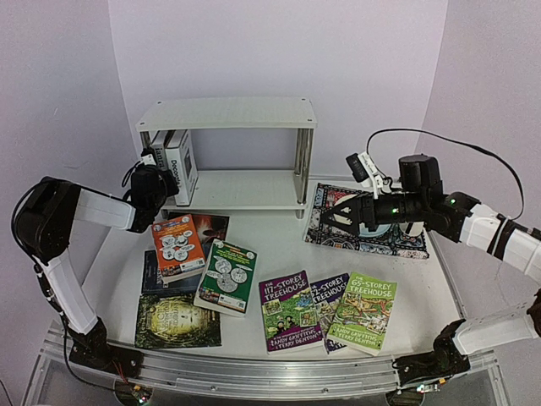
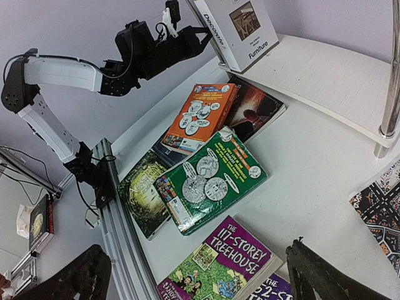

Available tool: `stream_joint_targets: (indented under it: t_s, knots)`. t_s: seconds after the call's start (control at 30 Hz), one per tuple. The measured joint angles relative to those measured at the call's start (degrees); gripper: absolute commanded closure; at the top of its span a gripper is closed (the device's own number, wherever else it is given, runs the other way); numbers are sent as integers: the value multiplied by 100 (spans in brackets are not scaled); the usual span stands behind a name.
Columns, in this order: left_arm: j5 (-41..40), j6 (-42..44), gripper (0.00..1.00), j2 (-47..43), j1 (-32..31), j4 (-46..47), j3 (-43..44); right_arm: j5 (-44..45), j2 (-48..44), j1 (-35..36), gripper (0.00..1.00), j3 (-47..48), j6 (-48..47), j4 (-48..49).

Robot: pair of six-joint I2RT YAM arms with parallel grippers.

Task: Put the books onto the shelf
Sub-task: Adjust the book on the shelf.

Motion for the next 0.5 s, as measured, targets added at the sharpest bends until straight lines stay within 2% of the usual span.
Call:
stream_joint_targets:
  t_s: [0.5]
  knots:
    - [20,9,99,214,133,0,238,0,0,0,2,0,-8,0]
